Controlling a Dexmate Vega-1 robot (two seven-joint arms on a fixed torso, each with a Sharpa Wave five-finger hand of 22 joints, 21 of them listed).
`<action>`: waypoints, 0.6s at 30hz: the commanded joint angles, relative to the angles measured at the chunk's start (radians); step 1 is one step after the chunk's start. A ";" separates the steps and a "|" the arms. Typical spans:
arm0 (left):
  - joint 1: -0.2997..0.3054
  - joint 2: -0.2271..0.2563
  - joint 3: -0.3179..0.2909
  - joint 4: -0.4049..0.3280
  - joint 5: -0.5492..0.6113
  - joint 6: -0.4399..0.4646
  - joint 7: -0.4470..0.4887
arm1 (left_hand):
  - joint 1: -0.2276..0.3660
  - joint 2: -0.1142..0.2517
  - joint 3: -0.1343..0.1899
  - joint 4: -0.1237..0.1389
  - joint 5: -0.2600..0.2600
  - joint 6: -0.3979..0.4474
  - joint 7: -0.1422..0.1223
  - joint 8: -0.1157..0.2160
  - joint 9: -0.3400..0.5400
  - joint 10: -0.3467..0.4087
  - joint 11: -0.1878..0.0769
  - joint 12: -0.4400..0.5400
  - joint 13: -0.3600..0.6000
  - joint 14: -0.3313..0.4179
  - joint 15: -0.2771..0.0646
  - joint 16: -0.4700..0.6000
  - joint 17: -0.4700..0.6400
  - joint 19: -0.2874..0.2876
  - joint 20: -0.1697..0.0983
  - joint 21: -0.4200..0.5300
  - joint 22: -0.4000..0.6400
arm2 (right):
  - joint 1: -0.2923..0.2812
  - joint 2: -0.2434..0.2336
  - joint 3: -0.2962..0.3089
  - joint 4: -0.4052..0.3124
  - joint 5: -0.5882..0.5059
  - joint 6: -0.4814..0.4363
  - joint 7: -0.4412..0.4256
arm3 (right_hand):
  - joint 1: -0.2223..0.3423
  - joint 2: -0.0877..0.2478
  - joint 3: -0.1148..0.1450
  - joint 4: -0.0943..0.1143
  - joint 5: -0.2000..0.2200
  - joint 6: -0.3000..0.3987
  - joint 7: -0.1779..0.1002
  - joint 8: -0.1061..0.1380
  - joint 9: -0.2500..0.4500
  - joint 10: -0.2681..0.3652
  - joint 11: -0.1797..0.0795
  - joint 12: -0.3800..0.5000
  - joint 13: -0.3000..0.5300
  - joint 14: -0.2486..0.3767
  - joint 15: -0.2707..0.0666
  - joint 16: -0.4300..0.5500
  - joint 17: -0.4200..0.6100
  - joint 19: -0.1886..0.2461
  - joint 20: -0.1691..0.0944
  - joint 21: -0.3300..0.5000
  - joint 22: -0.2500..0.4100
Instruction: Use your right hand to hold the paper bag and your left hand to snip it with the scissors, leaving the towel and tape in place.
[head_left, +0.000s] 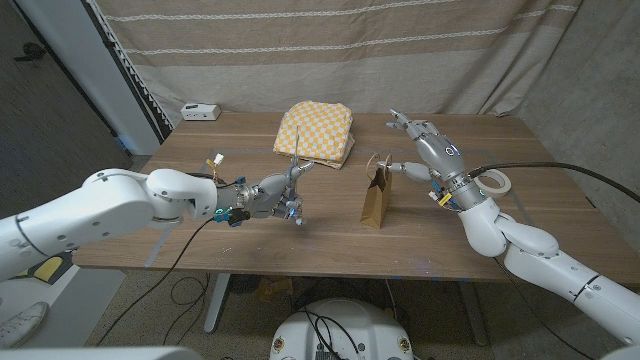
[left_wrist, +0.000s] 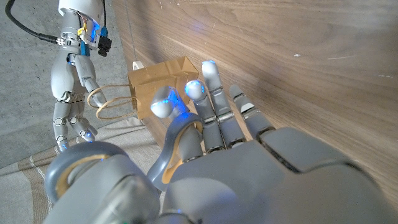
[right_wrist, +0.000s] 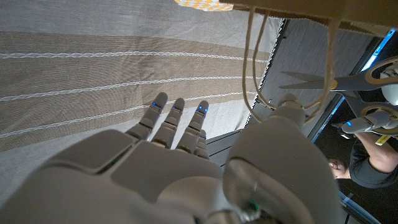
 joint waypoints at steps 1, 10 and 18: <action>-0.004 -0.004 0.006 0.007 0.003 -0.003 -0.008 | 0.003 0.003 -0.013 0.016 0.003 0.072 0.073 0.332 0.001 0.010 -0.004 0.006 0.007 -0.005 -0.017 0.006 0.003 -0.005 0.002 0.007 0.003 | 0.048 0.049 -0.057 0.094 -0.004 0.120 -0.124 | 0.063 0.004 0.002 -0.013 0.025 0.162 -0.031 0.033 -0.003 0.133 -0.002 0.027 -0.011 0.055 -0.179 0.011 -0.006 0.065 -0.041 -0.016 0.005; 0.013 0.003 -0.005 0.003 0.000 -0.015 0.001 | 0.004 0.004 -0.013 0.018 0.005 0.073 0.074 0.332 0.001 0.016 -0.002 0.005 0.004 -0.001 -0.015 0.010 -0.004 -0.005 0.002 0.007 0.003 | 0.055 0.049 -0.072 0.099 0.007 0.145 -0.100 | 0.174 0.032 0.034 -0.046 0.048 0.162 -0.015 0.010 -0.005 0.158 -0.004 0.012 -0.018 0.091 -0.188 0.008 -0.011 0.086 -0.048 -0.031 0.006; 0.017 0.001 -0.003 0.003 0.002 -0.018 0.001 | 0.002 0.005 -0.013 0.019 0.006 0.075 0.075 0.332 0.001 0.016 -0.004 0.010 0.012 0.000 -0.014 0.013 -0.003 -0.005 0.002 0.007 0.003 | 0.036 0.045 -0.074 0.090 0.070 0.176 -0.027 | 0.355 0.053 0.089 -0.064 0.079 0.167 -0.014 -0.017 -0.005 0.222 -0.010 -0.002 -0.019 0.098 -0.189 -0.015 -0.015 0.077 -0.041 -0.059 0.009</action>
